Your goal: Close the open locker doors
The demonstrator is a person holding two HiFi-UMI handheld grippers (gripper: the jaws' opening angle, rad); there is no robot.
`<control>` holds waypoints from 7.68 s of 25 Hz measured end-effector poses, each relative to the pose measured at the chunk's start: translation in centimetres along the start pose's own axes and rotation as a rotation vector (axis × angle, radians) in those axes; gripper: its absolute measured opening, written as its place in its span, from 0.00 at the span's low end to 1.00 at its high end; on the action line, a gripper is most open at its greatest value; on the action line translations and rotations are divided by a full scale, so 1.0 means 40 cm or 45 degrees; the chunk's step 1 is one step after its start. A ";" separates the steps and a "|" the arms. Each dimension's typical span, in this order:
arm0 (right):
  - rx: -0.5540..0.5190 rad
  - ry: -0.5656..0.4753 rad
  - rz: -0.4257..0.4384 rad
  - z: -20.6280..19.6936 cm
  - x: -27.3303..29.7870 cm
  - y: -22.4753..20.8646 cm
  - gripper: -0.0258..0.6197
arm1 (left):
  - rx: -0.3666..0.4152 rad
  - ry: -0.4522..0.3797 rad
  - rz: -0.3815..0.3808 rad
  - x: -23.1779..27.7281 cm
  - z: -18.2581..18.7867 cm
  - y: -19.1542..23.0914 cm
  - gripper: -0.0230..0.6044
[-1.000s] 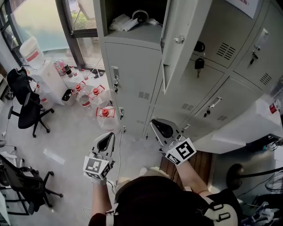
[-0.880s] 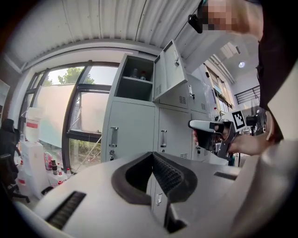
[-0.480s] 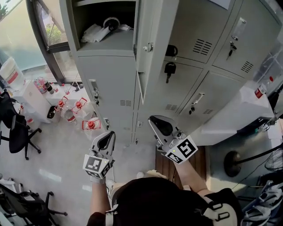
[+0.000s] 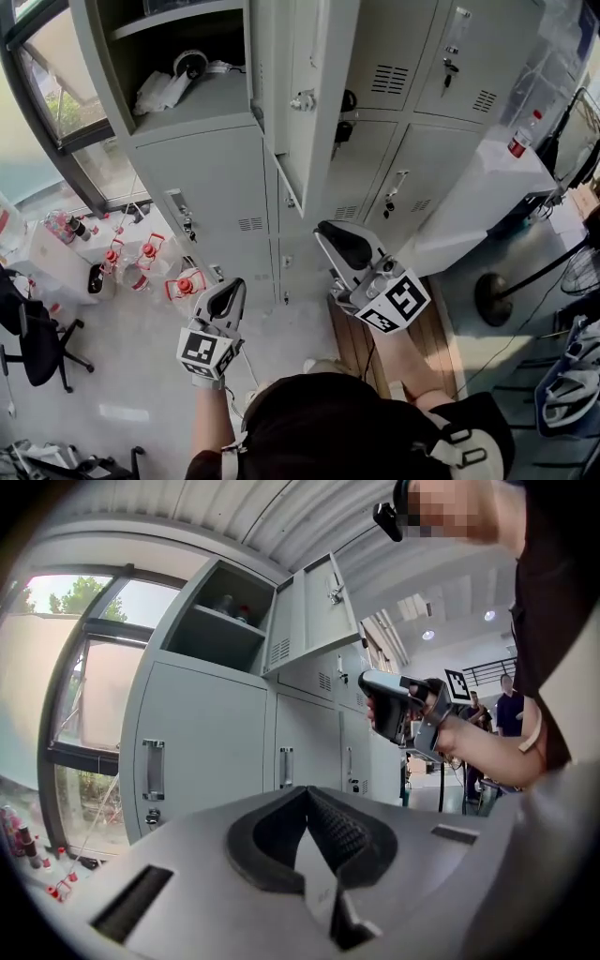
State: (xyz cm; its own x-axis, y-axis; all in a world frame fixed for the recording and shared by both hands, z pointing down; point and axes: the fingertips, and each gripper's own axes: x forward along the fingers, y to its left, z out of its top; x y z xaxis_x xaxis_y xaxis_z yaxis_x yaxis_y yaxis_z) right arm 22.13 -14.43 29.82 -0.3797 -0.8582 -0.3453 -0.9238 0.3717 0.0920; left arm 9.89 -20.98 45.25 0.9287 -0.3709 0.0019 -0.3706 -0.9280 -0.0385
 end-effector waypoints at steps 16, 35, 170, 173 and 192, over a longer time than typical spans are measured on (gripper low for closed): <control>-0.192 -0.064 -0.127 0.123 0.063 0.053 0.28 | -0.040 0.015 -0.154 -0.059 -0.013 0.038 0.05; -0.213 -0.111 -0.153 0.133 0.162 0.168 0.28 | -0.057 0.004 -0.089 -0.234 -0.043 0.153 0.05; 0.311 0.119 0.007 -0.279 0.583 0.136 0.12 | -0.168 0.124 0.472 -0.423 -0.163 0.451 0.05; 0.285 0.181 -0.024 -0.324 0.529 0.151 0.12 | -0.184 0.150 0.412 -0.400 -0.178 0.433 0.05; 0.152 0.473 -0.169 -0.513 0.186 0.204 0.12 | -0.139 0.224 0.061 -0.221 -0.234 0.303 0.05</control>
State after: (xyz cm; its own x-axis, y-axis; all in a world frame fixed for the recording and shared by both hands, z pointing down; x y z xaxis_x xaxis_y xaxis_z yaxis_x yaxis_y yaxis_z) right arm 10.74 -25.04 47.17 -0.2696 -0.9628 0.0161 -0.9621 0.2686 -0.0476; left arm -2.98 -29.26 54.11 0.8963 -0.4064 0.1773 -0.4228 -0.9039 0.0656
